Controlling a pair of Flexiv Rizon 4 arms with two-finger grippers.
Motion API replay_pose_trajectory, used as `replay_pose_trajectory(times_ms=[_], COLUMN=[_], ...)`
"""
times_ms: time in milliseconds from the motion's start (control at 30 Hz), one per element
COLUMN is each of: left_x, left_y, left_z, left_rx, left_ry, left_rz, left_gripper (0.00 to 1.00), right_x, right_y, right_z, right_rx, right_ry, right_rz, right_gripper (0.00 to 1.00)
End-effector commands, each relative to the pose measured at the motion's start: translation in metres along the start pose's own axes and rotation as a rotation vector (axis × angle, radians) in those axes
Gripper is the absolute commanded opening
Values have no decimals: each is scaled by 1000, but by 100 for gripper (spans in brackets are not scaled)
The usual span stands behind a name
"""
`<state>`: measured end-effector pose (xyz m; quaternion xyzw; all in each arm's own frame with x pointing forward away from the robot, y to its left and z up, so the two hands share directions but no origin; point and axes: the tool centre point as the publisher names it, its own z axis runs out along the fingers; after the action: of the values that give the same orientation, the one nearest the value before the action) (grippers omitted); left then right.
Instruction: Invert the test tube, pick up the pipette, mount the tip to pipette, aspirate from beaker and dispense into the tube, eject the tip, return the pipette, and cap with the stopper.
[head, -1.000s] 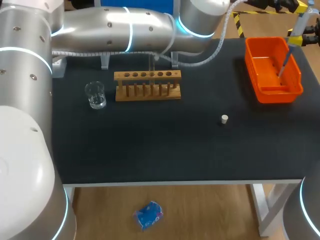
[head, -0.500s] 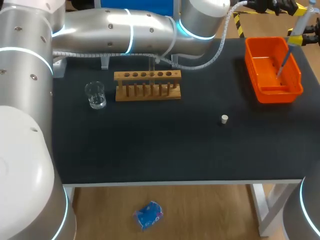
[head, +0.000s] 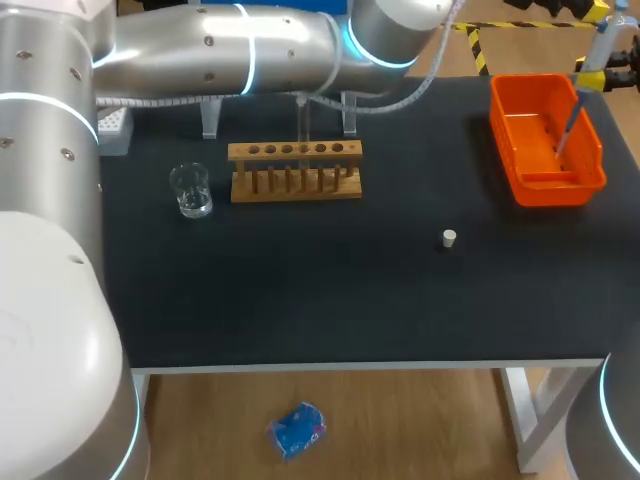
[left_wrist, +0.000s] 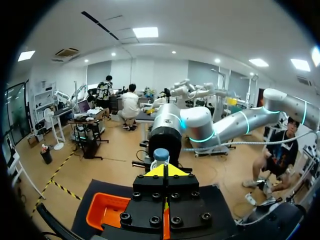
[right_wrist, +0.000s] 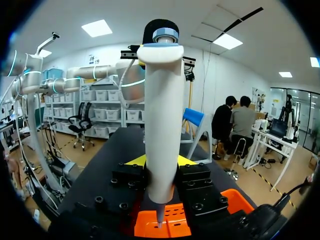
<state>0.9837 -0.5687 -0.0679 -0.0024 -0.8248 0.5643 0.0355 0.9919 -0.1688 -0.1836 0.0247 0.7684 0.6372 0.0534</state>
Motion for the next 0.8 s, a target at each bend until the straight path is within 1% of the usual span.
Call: replay_pose_trajectory(times_ms=[33, 400, 800], left_x=[-4, -7, -4], left_y=[-1, 2, 13], left_z=[2, 7, 14], left_rx=[-20, -11, -10], left_ry=[8, 19, 33], left_rz=[-2, -9, -41], left_gripper=[0, 0, 0], right_x=[1, 1, 1], right_y=[1, 1, 1], right_z=[0, 0, 0], right_rx=[2, 2, 2], right_ry=[-1, -1, -1], right_rz=[-1, -1, -1], right_gripper=[0, 0, 0])
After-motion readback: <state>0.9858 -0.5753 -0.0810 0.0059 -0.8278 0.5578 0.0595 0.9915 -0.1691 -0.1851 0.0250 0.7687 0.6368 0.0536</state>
